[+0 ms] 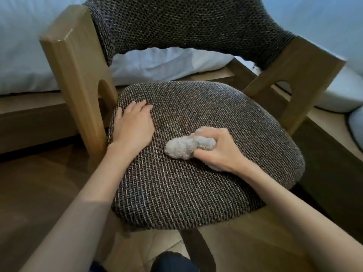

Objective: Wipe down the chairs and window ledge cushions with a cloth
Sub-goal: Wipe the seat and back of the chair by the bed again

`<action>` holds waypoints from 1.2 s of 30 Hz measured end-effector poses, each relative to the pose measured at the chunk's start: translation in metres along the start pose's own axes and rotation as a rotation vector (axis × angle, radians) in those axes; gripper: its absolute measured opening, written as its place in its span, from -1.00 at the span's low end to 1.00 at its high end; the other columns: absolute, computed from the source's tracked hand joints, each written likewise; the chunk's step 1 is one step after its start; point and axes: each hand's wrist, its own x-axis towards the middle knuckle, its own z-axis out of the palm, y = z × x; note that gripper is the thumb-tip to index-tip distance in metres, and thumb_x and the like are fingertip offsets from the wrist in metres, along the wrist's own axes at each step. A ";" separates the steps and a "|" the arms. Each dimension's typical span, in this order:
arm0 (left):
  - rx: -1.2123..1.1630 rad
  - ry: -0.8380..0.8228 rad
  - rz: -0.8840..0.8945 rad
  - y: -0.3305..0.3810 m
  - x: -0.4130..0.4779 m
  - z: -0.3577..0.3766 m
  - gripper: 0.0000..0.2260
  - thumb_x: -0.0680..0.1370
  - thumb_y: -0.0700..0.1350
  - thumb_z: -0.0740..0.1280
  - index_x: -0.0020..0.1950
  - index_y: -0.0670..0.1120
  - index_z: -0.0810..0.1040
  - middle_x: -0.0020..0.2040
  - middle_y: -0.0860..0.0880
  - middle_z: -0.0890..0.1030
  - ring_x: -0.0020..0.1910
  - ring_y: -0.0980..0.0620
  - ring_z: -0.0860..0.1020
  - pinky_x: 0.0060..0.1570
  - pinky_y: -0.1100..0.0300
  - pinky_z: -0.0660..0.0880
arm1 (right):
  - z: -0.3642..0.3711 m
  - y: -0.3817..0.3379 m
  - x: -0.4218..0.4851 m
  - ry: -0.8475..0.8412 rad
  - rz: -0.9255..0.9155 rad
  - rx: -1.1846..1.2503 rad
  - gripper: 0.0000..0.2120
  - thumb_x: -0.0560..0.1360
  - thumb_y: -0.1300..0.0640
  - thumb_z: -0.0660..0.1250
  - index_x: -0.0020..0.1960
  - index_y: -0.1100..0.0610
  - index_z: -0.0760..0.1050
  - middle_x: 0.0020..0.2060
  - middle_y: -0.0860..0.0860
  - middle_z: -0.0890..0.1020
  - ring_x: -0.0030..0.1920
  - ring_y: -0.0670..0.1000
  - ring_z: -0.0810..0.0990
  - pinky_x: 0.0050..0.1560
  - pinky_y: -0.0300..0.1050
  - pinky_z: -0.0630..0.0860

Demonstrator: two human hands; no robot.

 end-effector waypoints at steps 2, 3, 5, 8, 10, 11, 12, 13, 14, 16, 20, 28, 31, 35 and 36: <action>0.009 -0.002 0.000 0.003 -0.002 -0.001 -0.61 0.65 -0.08 0.01 0.50 -0.03 0.26 0.53 -0.02 0.21 0.52 -0.04 0.10 0.49 -0.09 -0.05 | 0.001 -0.009 -0.025 -0.012 -0.029 0.021 -0.83 0.30 0.08 0.37 -0.16 0.12 0.63 -0.27 -0.04 0.62 -0.28 -0.14 0.55 -0.26 -0.27 0.47; 0.006 -0.007 -0.007 0.004 -0.003 -0.002 -0.60 0.66 -0.07 0.01 0.50 -0.03 0.26 0.53 -0.02 0.21 0.52 -0.04 0.10 0.49 -0.09 -0.05 | 0.002 -0.013 -0.036 -0.021 -0.046 0.023 -0.83 0.30 0.10 0.37 -0.16 0.13 0.64 -0.27 -0.03 0.62 -0.27 -0.14 0.55 -0.26 -0.28 0.46; 0.001 -0.020 -0.026 0.006 -0.005 -0.004 -0.60 0.66 -0.07 0.00 0.50 -0.03 0.25 0.54 -0.03 0.19 0.53 -0.05 0.08 0.49 -0.09 -0.06 | 0.001 -0.021 -0.054 -0.060 -0.077 0.023 -0.82 0.29 0.14 0.37 -0.17 0.19 0.66 -0.27 0.02 0.63 -0.28 -0.11 0.56 -0.27 -0.26 0.46; 0.001 -0.029 -0.025 0.007 -0.006 -0.007 -0.60 0.66 -0.07 0.00 0.51 -0.03 0.25 0.54 -0.03 0.19 0.53 -0.05 0.08 0.50 -0.08 -0.06 | -0.010 -0.029 -0.062 -0.196 -0.010 0.099 -0.77 0.26 0.16 0.35 -0.16 0.25 0.65 -0.26 0.08 0.63 -0.30 -0.09 0.59 -0.31 -0.25 0.48; -0.012 -0.027 -0.016 0.005 -0.006 -0.008 -0.61 0.66 -0.06 0.00 0.50 -0.02 0.27 0.53 -0.04 0.20 0.52 -0.05 0.09 0.50 -0.06 -0.04 | -0.019 -0.034 -0.052 -0.190 0.022 0.171 -0.75 0.25 0.14 0.31 -0.20 0.29 0.62 -0.29 0.16 0.63 -0.31 0.00 0.58 -0.32 -0.16 0.51; -0.018 -0.019 -0.021 0.004 -0.007 -0.008 -0.61 0.66 -0.06 0.00 0.49 -0.02 0.28 0.53 -0.05 0.21 0.52 -0.05 0.11 0.50 -0.05 -0.02 | -0.023 -0.035 -0.042 -0.101 0.031 0.215 -0.81 0.27 0.14 0.30 -0.24 0.24 0.61 -0.33 0.12 0.63 -0.34 -0.02 0.56 -0.34 -0.19 0.49; -0.020 -0.005 -0.035 0.001 -0.007 -0.009 -0.61 0.66 -0.05 0.01 0.49 -0.03 0.29 0.53 -0.06 0.22 0.52 -0.05 0.12 0.49 -0.05 0.01 | -0.027 -0.035 -0.027 0.021 0.039 0.260 -0.89 0.30 0.17 0.29 -0.27 0.13 0.60 -0.38 0.02 0.62 -0.36 -0.09 0.55 -0.36 -0.25 0.47; -0.025 0.005 -0.052 -0.001 -0.008 -0.010 -0.61 0.66 -0.04 0.01 0.48 -0.03 0.30 0.53 -0.08 0.22 0.51 -0.06 0.13 0.49 -0.05 0.03 | -0.030 -0.033 -0.009 0.160 0.047 0.270 -0.87 0.34 0.21 0.29 -0.27 0.03 0.59 -0.40 -0.07 0.61 -0.37 -0.15 0.54 -0.36 -0.30 0.46; -0.034 0.006 -0.069 -0.003 -0.010 -0.011 -0.61 0.66 -0.03 0.01 0.49 -0.03 0.29 0.53 -0.09 0.21 0.51 -0.07 0.13 0.49 -0.06 0.05 | -0.032 -0.029 0.011 0.276 0.060 0.249 -0.82 0.37 0.22 0.29 -0.23 -0.03 0.59 -0.38 -0.13 0.62 -0.34 -0.18 0.56 -0.33 -0.30 0.49; -0.053 -0.006 -0.092 -0.005 -0.013 -0.012 -0.60 0.66 0.00 0.01 0.50 -0.01 0.26 0.54 -0.12 0.16 0.52 -0.09 0.10 0.49 -0.08 0.05 | -0.032 -0.016 0.057 0.409 0.094 0.077 -0.82 0.42 0.18 0.32 -0.04 -0.01 0.62 -0.20 -0.13 0.67 -0.14 -0.13 0.62 -0.09 -0.16 0.56; -0.076 -0.041 -0.135 -0.006 -0.017 -0.012 -0.58 0.66 0.05 0.00 0.52 0.06 0.19 0.56 -0.15 0.06 0.53 -0.16 0.03 0.50 -0.09 0.00 | -0.018 0.024 0.144 0.429 0.134 -0.293 -0.76 0.45 0.06 0.30 0.07 0.09 0.61 -0.02 0.08 0.65 0.07 0.13 0.54 0.11 0.01 0.43; -0.187 0.002 -0.168 -0.009 -0.014 -0.012 -0.59 0.67 -0.04 0.06 0.53 -0.03 0.18 0.55 -0.16 0.10 0.52 -0.17 0.06 0.48 0.03 -0.04 | 0.011 0.066 0.221 0.208 0.294 -0.378 -0.63 0.51 -0.18 0.21 0.05 0.04 0.62 -0.16 0.05 0.67 -0.09 0.04 0.59 -0.18 -0.21 0.43; -0.184 0.034 -0.173 -0.007 -0.013 -0.011 -0.59 0.67 -0.06 0.07 0.52 -0.09 0.20 0.53 -0.17 0.15 0.51 -0.15 0.11 0.48 0.06 -0.02 | 0.024 0.050 0.215 0.156 0.198 -0.262 -0.74 0.47 -0.13 0.27 -0.25 0.00 0.58 -0.42 -0.14 0.58 -0.38 -0.22 0.52 -0.39 -0.29 0.35; -0.131 0.023 -0.179 -0.006 -0.010 -0.009 -0.58 0.67 -0.06 0.03 0.53 -0.13 0.17 0.53 -0.21 0.14 0.51 -0.19 0.11 0.50 0.02 0.00 | 0.034 0.035 0.180 0.069 0.103 -0.118 -0.73 0.46 0.02 0.31 -0.40 0.02 0.45 -0.59 -0.19 0.51 -0.56 -0.27 0.41 -0.50 -0.44 0.34; -0.121 0.013 -0.179 -0.006 -0.010 -0.009 -0.57 0.67 -0.06 0.02 0.53 -0.13 0.15 0.54 -0.21 0.13 0.51 -0.19 0.10 0.50 0.00 0.00 | 0.033 0.032 0.170 0.035 0.085 -0.084 -0.75 0.47 0.05 0.31 -0.37 0.05 0.48 -0.58 -0.18 0.52 -0.57 -0.25 0.40 -0.50 -0.43 0.36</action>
